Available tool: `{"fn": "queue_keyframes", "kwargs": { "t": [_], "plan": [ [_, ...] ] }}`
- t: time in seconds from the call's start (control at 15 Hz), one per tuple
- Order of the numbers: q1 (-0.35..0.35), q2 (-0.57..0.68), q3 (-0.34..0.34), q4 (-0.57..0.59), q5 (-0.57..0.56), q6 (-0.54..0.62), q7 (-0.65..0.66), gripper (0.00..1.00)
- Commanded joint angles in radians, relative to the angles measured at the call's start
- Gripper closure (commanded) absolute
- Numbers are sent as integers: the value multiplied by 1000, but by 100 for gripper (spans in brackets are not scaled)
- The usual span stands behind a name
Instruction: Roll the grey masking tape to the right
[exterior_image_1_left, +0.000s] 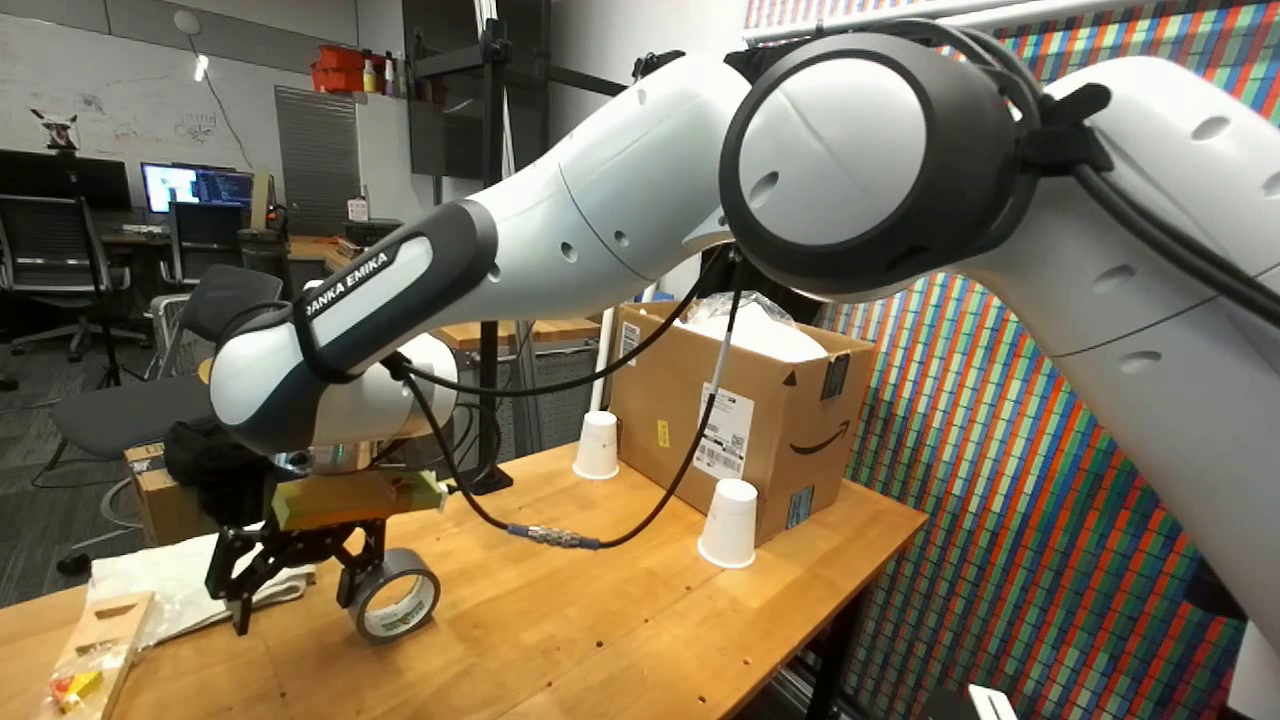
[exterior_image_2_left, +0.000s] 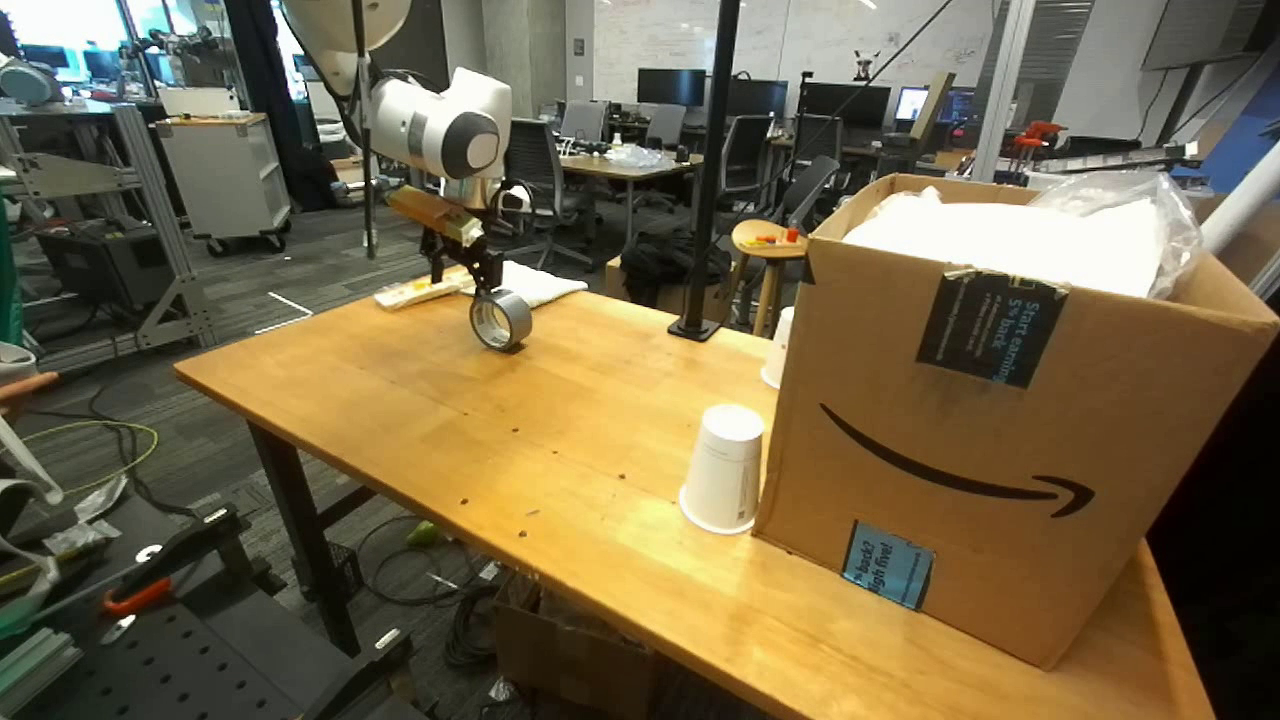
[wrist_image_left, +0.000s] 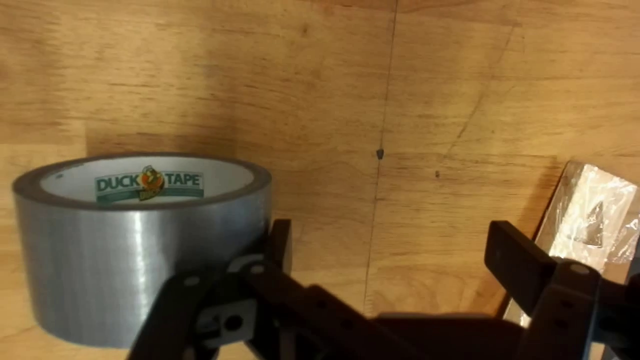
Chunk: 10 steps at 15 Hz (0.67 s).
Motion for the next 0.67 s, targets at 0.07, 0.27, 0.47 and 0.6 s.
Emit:
{"fn": "queue_keyframes", "kwargs": {
  "t": [0.07,0.27,0.47,0.6],
  "plan": [
    [-3,-107,-25,-84,-3,-2,-34,0],
    [1,-150,-44,-102,-22,-9,-44,0],
    [2,-184,-54,-121,-40,-13,-58,0],
    [0,-197,-51,-135,-36,-7,-66,0]
  ]
}}
